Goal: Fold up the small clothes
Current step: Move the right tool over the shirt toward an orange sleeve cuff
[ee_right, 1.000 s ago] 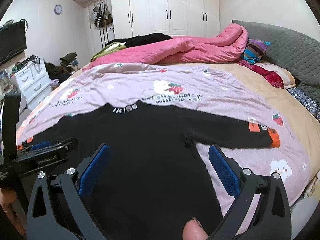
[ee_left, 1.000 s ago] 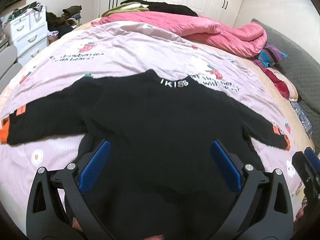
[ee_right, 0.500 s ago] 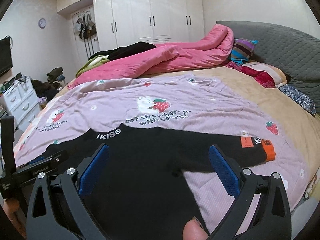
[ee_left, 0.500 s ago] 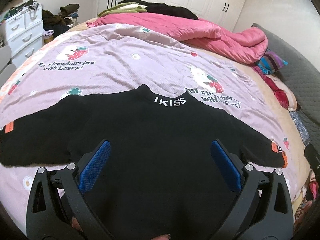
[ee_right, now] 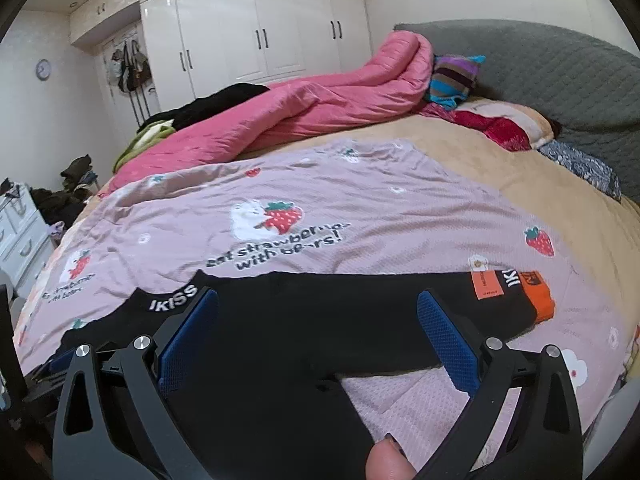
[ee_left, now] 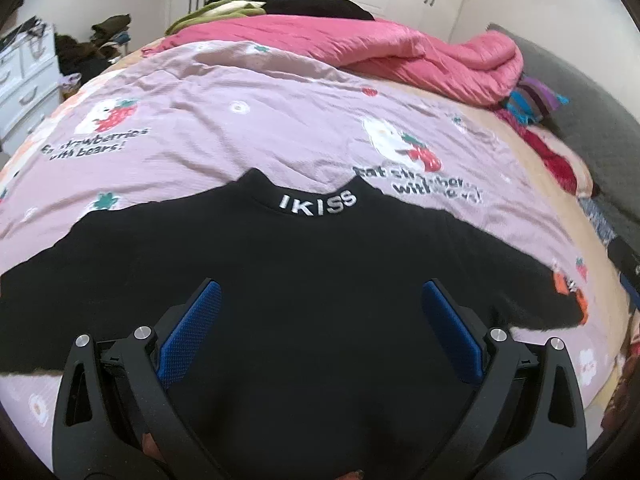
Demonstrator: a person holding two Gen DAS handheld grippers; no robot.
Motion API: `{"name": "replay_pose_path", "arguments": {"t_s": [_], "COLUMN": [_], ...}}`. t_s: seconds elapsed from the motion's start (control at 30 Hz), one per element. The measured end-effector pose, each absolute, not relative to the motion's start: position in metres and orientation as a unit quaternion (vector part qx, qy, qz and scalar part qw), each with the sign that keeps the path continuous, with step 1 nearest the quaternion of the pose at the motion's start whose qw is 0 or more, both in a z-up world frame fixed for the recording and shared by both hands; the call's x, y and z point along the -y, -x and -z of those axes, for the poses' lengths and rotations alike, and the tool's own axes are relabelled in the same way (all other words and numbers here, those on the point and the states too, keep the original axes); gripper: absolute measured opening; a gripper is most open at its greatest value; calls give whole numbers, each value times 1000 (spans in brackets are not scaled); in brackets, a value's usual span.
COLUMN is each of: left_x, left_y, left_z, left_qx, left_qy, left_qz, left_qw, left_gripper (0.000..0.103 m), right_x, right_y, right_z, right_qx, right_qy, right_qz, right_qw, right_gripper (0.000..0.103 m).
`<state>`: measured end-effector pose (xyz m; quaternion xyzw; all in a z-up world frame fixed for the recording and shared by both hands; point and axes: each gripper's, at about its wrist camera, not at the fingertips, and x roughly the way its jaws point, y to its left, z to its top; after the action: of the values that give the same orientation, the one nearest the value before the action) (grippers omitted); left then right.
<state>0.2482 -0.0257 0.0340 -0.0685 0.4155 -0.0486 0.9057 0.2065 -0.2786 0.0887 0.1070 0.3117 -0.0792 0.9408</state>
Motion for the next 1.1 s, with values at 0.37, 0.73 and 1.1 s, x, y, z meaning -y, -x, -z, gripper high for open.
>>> {"name": "replay_pose_path", "arguments": {"t_s": [0.37, 0.73, 1.1], "left_x": [72, 106, 116], "left_y": [-257, -266, -275], "left_z": [-7, 17, 40], "left_qx": [-427, -438, -452], "left_qy": [17, -7, -15], "left_qz": [87, 107, 105], "left_qw": [900, 892, 886], "left_gripper": [94, 94, 94], "right_x": [318, 385, 457], "right_y": [-225, -222, -209], "right_z": [-43, -9, 33], "right_qx": [-338, -360, -377], "right_qy": [-121, -182, -289], "right_qz": [129, 200, 271], "right_qw": [924, 893, 837], "right_gripper": [99, 99, 99]}}
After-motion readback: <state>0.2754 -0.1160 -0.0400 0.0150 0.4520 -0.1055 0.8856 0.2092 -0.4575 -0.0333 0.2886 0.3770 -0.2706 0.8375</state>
